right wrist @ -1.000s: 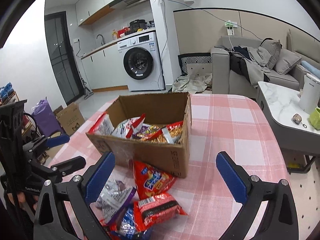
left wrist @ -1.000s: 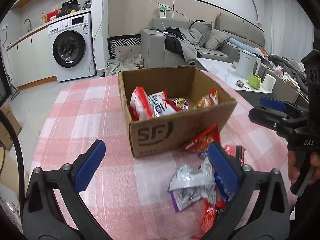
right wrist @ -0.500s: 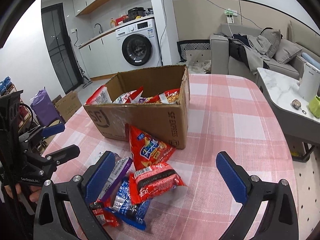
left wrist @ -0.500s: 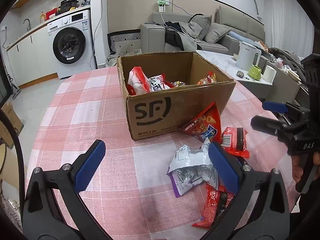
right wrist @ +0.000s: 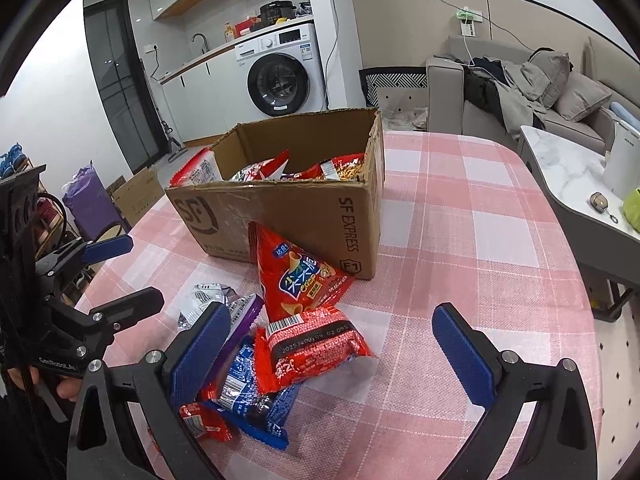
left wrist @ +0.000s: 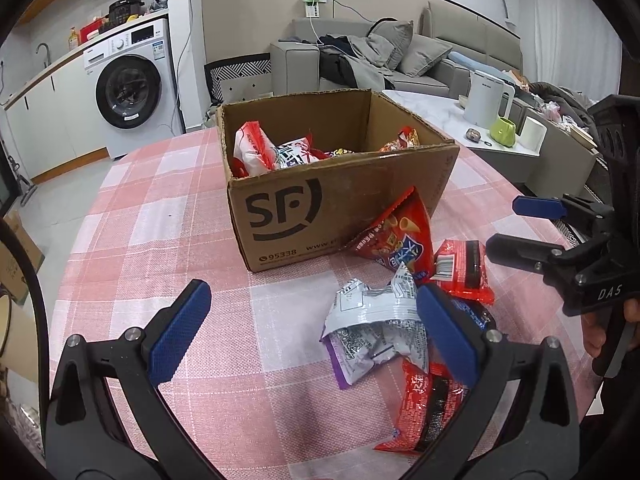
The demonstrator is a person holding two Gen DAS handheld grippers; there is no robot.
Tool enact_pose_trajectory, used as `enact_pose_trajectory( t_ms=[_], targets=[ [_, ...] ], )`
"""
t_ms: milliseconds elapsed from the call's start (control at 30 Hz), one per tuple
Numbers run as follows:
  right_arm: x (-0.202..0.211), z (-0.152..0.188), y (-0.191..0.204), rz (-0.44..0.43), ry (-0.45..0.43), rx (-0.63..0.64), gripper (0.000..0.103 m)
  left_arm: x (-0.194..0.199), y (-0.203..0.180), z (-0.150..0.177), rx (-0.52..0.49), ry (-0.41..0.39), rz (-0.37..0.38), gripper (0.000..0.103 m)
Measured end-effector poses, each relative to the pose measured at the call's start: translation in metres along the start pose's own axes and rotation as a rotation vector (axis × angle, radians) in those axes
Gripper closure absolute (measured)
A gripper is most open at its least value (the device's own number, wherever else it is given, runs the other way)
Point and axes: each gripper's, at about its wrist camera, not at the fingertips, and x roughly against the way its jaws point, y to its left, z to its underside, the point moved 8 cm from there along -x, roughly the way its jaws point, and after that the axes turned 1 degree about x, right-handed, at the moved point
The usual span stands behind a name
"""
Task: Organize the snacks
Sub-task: 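Grasp the silver bag with the left tool while the right tool grasps the red pack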
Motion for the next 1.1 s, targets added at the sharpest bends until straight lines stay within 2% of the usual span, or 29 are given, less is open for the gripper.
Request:
enact_pose_trajectory(
  t_ms=[533,967,1100],
  targets=[
    [-0.038,0.026,0.002,-0.03,0.112,-0.016,0.0,-0.034,-0.007,0.02,0.013,0.097,0.062,0.001],
    [-0.046,0.03,-0.003,-0.071,0.119,-0.056,0.001,-0.051,-0.022,0.034,0.008,0.138,0.092,0.001],
    [-0.048,0.032,-0.001,-0.085,0.123,-0.062,0.006,-0.058,-0.024,0.037,0.026,0.153,0.099,0.001]
  ],
)
